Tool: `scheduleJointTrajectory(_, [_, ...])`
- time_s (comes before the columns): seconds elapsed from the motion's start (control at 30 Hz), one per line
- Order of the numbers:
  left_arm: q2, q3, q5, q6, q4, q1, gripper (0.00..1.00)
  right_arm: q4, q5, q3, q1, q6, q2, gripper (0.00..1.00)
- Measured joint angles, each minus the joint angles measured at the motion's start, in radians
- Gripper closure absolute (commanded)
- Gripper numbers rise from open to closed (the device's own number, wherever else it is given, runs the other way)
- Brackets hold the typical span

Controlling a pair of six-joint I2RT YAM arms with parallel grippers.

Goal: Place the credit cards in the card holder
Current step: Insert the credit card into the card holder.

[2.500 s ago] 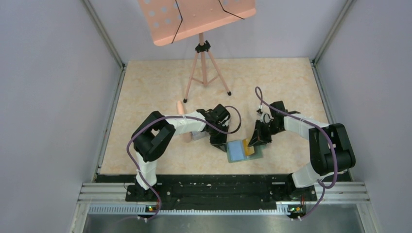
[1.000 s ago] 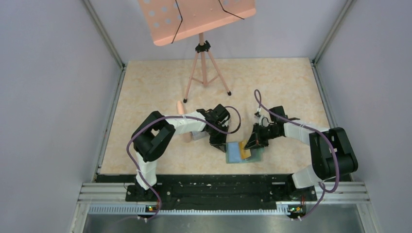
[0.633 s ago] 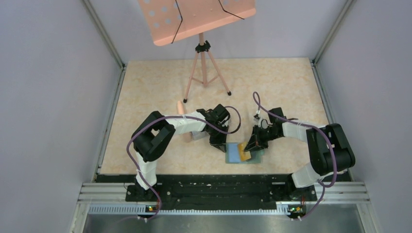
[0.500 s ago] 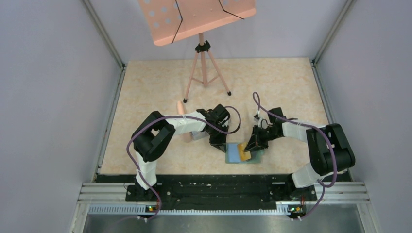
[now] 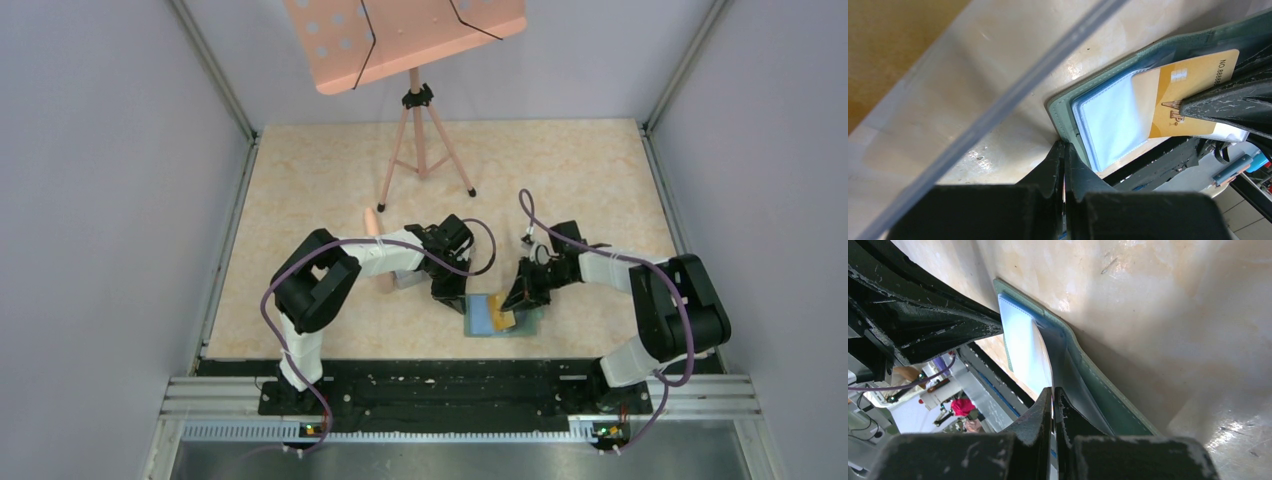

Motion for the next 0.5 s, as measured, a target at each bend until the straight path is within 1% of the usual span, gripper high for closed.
scheduleJointTrajectory(0.33, [0.000, 0.000, 0.000, -0.001, 0.000, 0.000, 1.00, 0.012, 0.032, 0.019, 0.020, 0.014, 0.000, 1.00])
scheduleJointTrajectory(0.5, [0.000, 0.000, 0.000, -0.005, 0.001, 0.000, 1.00, 0.017, 0.031, 0.019, 0.025, 0.048, 0.001, 1.00])
